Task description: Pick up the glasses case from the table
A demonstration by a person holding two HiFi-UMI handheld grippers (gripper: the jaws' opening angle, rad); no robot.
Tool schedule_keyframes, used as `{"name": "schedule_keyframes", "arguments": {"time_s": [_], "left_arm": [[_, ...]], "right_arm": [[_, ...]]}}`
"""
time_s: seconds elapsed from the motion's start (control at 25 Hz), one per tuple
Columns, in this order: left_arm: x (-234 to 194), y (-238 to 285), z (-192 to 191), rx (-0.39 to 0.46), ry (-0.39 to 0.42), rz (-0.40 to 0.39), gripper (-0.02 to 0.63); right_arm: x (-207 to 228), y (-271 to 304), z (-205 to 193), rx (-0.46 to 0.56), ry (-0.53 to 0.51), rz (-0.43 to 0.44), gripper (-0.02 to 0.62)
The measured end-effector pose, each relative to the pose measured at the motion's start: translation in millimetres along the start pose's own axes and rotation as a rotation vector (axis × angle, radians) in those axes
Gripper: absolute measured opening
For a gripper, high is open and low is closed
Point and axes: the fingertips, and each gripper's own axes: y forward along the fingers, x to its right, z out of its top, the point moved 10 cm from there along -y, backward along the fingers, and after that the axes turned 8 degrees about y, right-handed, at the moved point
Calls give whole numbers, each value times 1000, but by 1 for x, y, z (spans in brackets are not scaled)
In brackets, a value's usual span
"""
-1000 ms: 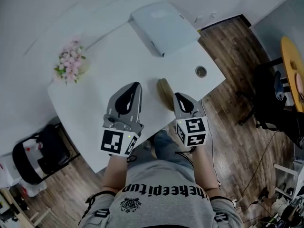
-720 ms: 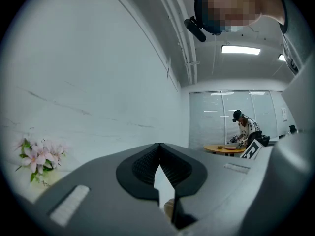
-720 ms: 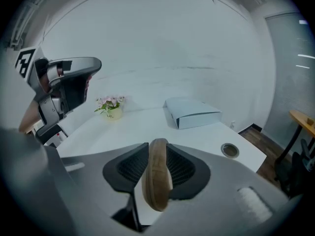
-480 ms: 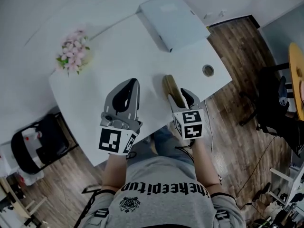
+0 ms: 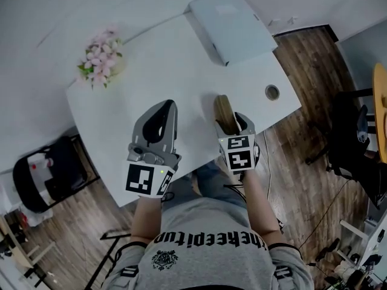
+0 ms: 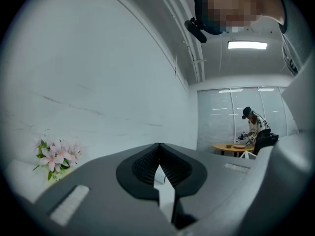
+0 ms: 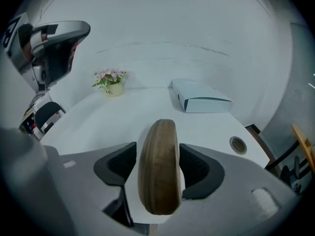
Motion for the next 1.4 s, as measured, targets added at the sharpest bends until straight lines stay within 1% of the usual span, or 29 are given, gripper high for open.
{"name": "schedule_keyframes", "arguments": {"time_s": [0.24,0.48,0.64,0.8,1.08,1.4], "left_arm": [[-7,-5,-2,-4,-5,23,14],[-10,-11,-1,-6,-3,40,14],[-13,-15,-1,-7,-3,48,13],[-13,-17,0,0,1,43,14],[-10,-19,4,10,10,22,14],[-5,-22,11,37,15,-17,14]], "right_arm": [[-3,11,-3,-65,-28,-17,285],[-2,21,-10,-98,-58,-42,285],[-2,23,-12,-92,-71,-54,284],[-2,21,-12,-76,-66,-42,270],[-2,4,-10,10,-11,8,265],[-6,-32,4,186,63,38,265]]}}
